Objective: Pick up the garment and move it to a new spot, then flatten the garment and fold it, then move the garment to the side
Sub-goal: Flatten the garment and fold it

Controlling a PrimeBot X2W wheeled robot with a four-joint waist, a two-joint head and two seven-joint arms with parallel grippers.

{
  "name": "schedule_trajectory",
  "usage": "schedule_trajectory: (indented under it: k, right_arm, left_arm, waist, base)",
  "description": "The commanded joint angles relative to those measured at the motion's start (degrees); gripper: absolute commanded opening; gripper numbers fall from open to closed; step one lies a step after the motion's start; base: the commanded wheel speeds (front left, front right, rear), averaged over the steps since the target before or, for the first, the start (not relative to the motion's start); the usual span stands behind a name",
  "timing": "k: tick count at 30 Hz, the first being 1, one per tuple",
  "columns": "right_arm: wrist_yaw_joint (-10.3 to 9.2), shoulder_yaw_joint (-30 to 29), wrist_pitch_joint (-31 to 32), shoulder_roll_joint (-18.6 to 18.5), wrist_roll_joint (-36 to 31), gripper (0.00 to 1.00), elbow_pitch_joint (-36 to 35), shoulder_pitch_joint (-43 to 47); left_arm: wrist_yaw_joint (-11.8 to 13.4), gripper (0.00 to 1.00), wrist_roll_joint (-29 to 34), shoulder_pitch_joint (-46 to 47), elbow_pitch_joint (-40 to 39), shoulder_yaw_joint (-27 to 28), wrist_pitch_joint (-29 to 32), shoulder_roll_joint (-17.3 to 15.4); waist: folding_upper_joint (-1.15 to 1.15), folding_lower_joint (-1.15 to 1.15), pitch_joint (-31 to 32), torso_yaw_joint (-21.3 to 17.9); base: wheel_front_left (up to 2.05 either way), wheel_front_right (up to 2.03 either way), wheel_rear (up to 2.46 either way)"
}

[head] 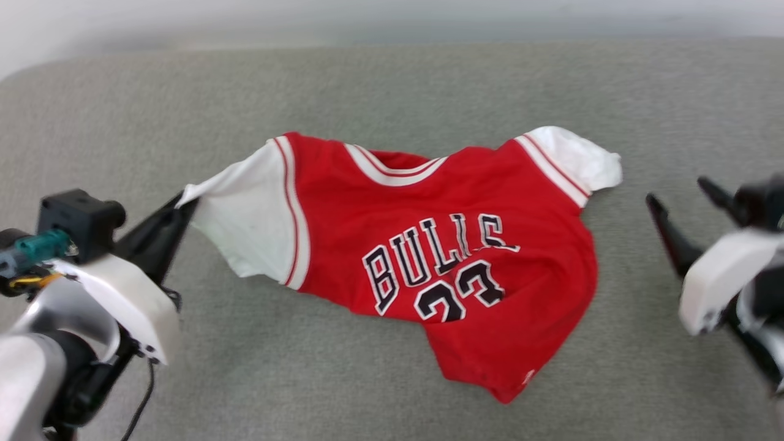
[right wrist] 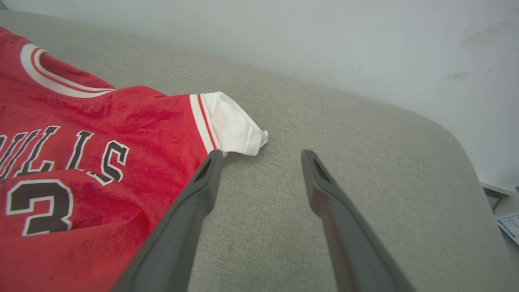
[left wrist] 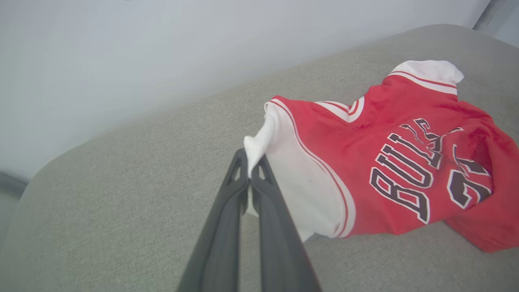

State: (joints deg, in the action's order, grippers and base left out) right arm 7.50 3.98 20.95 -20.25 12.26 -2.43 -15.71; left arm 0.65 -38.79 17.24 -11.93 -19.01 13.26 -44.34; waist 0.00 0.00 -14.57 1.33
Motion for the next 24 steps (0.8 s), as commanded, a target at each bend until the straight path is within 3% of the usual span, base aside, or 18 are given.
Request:
schedule_trajectory:
  k: [1,5,10,17,24]
  right_arm:
    - [-0.04,0.31,3.32,-1.25,2.33,1.00,-0.73,-2.72]
    - [-0.04,2.54,19.22,-7.31,11.13,1.00,-0.05,-11.74]
    - [-0.02,8.22,32.00,-14.13,13.91,1.00,4.83,-22.75]
    - [-0.02,15.24,37.25,-19.66,13.87,1.00,13.17,-31.95]
    - [-0.01,18.09,35.14,-20.41,13.73,1.00,20.22,-33.27]
  left_arm:
    - [0.42,0.00,0.50,-0.65,-1.43,-0.33,-0.48,0.46]
    - [0.98,0.00,1.92,-1.19,-6.56,-1.91,-1.18,1.65]
    - [0.39,0.00,3.66,0.52,-9.63,-4.17,-2.03,3.37]
    - [-1.42,0.00,4.40,3.67,-9.32,-6.88,-3.43,6.38]
    - [-2.49,0.00,5.57,5.94,-8.01,-8.63,-4.80,8.32]
  waist:
    - [0.00,0.00,-1.93,2.00]
    - [0.00,0.00,-4.81,4.93]
    - [0.00,0.00,-8.43,9.03]
    - [0.00,0.00,-12.59,13.99]
    - [0.00,0.00,-15.02,16.72]
  base:
    - [0.00,0.00,0.00]
    - [0.00,0.00,0.00]
    - [0.00,0.00,0.00]
    - [0.00,0.00,0.00]
    - [0.00,0.00,0.00]
